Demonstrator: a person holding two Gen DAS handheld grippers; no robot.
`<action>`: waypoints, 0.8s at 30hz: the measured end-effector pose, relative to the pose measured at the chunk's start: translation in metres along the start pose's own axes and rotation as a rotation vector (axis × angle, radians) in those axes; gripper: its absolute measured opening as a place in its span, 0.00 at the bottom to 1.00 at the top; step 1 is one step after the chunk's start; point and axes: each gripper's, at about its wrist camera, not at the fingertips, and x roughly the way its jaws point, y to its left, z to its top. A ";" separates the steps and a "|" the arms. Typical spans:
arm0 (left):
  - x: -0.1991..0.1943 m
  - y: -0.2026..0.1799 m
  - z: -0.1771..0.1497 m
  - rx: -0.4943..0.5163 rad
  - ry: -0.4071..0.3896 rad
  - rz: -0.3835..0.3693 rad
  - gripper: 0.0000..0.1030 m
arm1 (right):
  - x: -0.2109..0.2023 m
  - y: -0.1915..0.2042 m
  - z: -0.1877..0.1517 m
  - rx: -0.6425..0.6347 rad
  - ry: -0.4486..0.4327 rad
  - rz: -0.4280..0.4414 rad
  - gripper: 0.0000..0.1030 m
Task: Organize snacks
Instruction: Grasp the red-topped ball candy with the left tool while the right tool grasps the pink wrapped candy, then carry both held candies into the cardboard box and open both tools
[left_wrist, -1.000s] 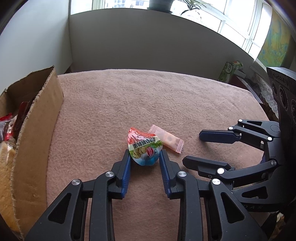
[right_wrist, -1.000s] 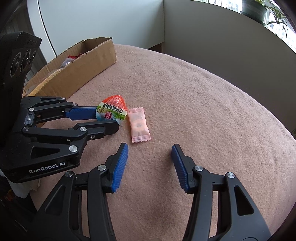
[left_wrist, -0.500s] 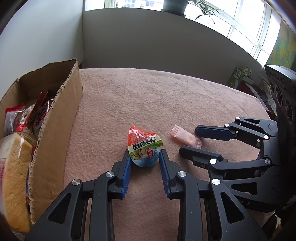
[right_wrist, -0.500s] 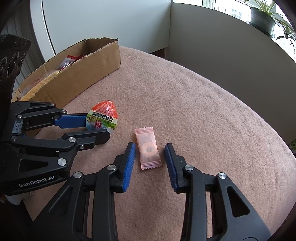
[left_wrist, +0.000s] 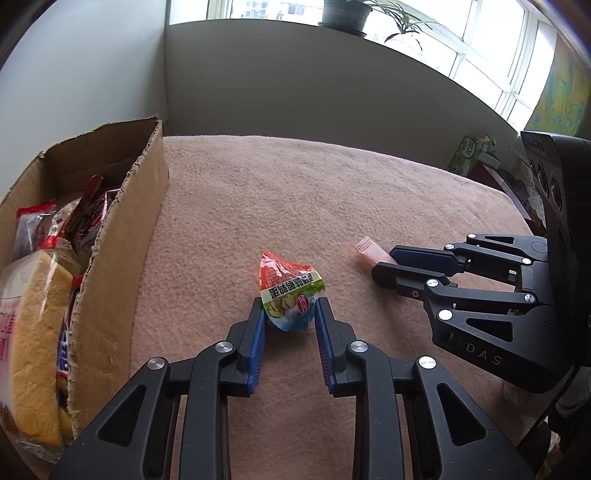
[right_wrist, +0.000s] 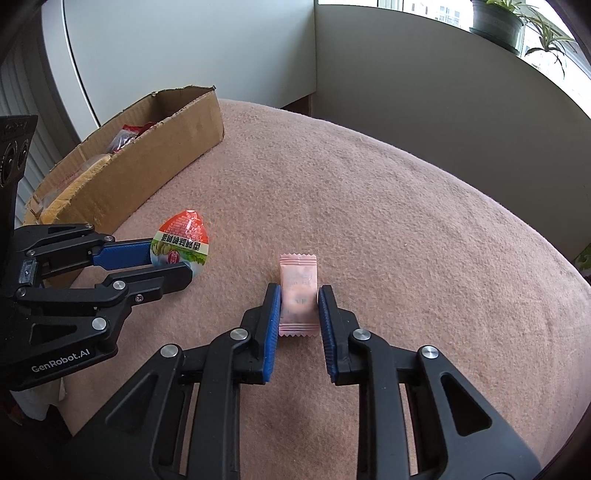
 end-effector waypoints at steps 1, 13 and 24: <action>-0.001 0.000 -0.001 0.003 0.000 0.001 0.23 | -0.002 0.000 -0.002 0.001 -0.003 0.000 0.21; -0.033 0.004 -0.006 -0.026 -0.044 -0.028 0.23 | -0.035 0.001 -0.007 0.020 -0.058 -0.005 0.21; -0.084 0.011 -0.005 -0.017 -0.135 -0.020 0.23 | -0.077 0.025 0.008 0.002 -0.137 0.010 0.21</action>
